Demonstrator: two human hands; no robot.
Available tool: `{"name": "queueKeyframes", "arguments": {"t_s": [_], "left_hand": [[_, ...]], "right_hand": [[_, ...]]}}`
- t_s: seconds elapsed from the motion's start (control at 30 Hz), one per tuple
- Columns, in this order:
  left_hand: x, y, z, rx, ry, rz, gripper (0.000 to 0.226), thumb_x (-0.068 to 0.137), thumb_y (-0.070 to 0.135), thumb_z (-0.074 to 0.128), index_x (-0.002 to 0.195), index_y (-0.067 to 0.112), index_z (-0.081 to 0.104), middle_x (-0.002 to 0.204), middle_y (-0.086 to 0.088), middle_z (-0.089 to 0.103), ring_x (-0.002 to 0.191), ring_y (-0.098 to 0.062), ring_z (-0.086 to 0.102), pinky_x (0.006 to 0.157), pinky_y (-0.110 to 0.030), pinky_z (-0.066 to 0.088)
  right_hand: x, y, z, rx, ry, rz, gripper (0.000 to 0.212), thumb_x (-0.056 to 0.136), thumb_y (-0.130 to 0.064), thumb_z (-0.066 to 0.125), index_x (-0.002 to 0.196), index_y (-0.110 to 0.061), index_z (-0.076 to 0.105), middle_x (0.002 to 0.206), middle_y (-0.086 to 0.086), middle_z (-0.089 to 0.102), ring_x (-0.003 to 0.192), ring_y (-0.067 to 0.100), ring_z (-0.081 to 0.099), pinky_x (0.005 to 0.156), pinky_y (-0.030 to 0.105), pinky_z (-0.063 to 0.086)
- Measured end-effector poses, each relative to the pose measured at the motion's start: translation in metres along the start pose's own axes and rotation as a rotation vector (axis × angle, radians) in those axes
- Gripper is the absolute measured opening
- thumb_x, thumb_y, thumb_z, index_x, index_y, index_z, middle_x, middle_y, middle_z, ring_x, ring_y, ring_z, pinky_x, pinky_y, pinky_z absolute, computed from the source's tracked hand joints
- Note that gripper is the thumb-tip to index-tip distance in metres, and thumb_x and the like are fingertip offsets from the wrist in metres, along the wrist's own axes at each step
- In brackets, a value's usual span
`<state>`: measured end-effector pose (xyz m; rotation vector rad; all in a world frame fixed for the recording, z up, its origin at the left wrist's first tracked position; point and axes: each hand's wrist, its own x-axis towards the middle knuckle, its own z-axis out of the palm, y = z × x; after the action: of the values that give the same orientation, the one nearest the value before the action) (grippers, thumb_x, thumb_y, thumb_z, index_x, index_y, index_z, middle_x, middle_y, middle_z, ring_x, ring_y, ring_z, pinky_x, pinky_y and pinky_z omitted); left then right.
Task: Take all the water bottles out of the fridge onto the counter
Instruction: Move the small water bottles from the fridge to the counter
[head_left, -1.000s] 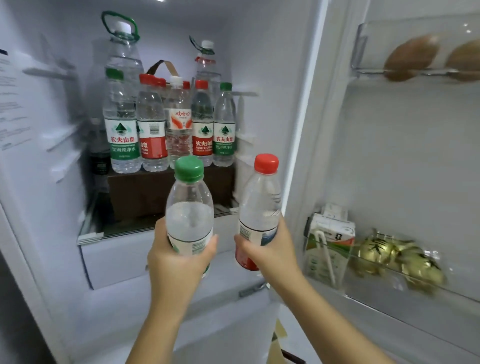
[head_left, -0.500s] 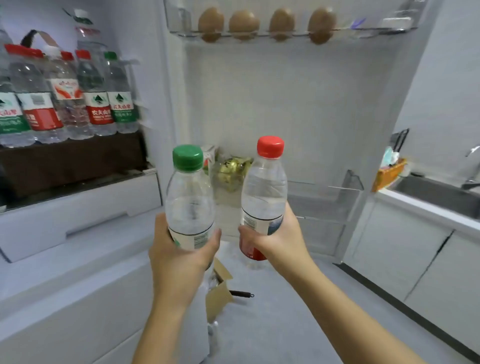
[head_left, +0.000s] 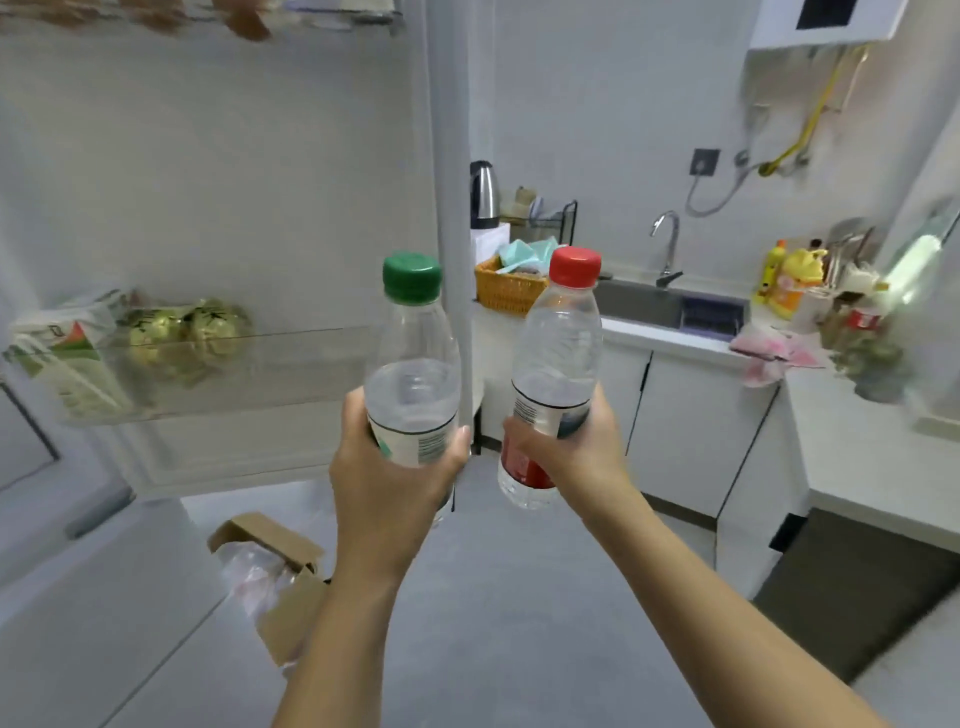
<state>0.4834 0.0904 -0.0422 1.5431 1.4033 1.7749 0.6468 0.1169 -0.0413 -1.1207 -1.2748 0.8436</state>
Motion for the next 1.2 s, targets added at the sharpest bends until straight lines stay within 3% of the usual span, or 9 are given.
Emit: {"name": "queueKeyframes", "arguments": {"t_s": [0.23,0.47,0.63,0.73,0.83,0.97,1.2], "left_hand": [[0.014,-0.008,0.109,-0.109,-0.204,-0.017,0.059,0.065,0.018,0.088,0.112,0.023,0.053,0.094,0.02,0.063,0.084,0.01,0.06,0.063,-0.005,0.045],[0.046,-0.014,0.228,-0.22,-0.402,-0.069,0.055,0.065,0.019,0.087,0.095,0.043,0.047,0.087,0.032,0.061,0.083,0.015,0.058,0.06,-0.005,0.047],[0.058,-0.016,0.299,-0.28,-0.519,-0.097,0.051,0.068,0.011,0.086,0.092,0.037,0.049,0.084,0.018,0.061,0.073,0.012,0.059,0.055,-0.005,0.045],[0.055,-0.016,0.336,-0.298,-0.593,-0.109,0.05,0.069,0.011,0.085,0.094,0.035,0.05,0.085,0.015,0.063,0.071,0.009,0.06,0.054,-0.006,0.044],[0.05,-0.014,0.365,-0.313,-0.665,-0.128,0.051,0.069,0.013,0.086,0.104,0.03,0.053,0.088,0.013,0.065,0.076,0.006,0.062,0.055,-0.006,0.045],[0.036,-0.006,0.414,-0.32,-0.734,-0.141,0.052,0.068,0.016,0.086,0.106,0.029,0.053,0.09,0.012,0.066,0.078,0.004,0.063,0.058,-0.006,0.045],[-0.001,0.016,0.502,-0.325,-0.783,-0.143,0.052,0.069,0.01,0.085,0.106,0.028,0.053,0.09,0.01,0.066,0.076,0.003,0.063,0.055,-0.007,0.046]], "right_hand": [[0.032,0.028,-0.085,-0.089,0.252,0.047,0.05,0.072,-0.014,0.084,0.106,-0.031,0.052,0.104,-0.01,0.066,0.097,0.004,0.064,0.074,0.015,0.048],[0.09,0.057,-0.169,-0.203,0.416,0.043,0.061,0.073,-0.017,0.084,0.125,-0.023,0.052,0.113,-0.006,0.067,0.105,0.009,0.064,0.088,0.026,0.054],[0.118,0.072,-0.224,-0.247,0.564,0.041,0.062,0.073,-0.015,0.084,0.126,-0.023,0.052,0.114,-0.01,0.066,0.104,0.004,0.063,0.087,0.02,0.051],[0.124,0.084,-0.256,-0.24,0.636,0.077,0.065,0.065,-0.026,0.084,0.121,-0.024,0.052,0.113,-0.008,0.066,0.104,0.006,0.064,0.088,0.024,0.052],[0.126,0.092,-0.28,-0.235,0.68,0.106,0.064,0.06,-0.032,0.08,0.118,-0.025,0.053,0.112,-0.007,0.066,0.103,0.005,0.064,0.089,0.025,0.052],[0.13,0.107,-0.327,-0.237,0.733,0.111,0.055,0.067,-0.018,0.085,0.11,-0.031,0.053,0.107,-0.01,0.067,0.096,-0.002,0.064,0.085,0.022,0.05],[0.14,0.129,-0.426,-0.269,0.727,0.112,0.063,0.068,-0.02,0.086,0.12,-0.024,0.051,0.113,-0.009,0.064,0.105,0.004,0.062,0.092,0.028,0.05]]}}
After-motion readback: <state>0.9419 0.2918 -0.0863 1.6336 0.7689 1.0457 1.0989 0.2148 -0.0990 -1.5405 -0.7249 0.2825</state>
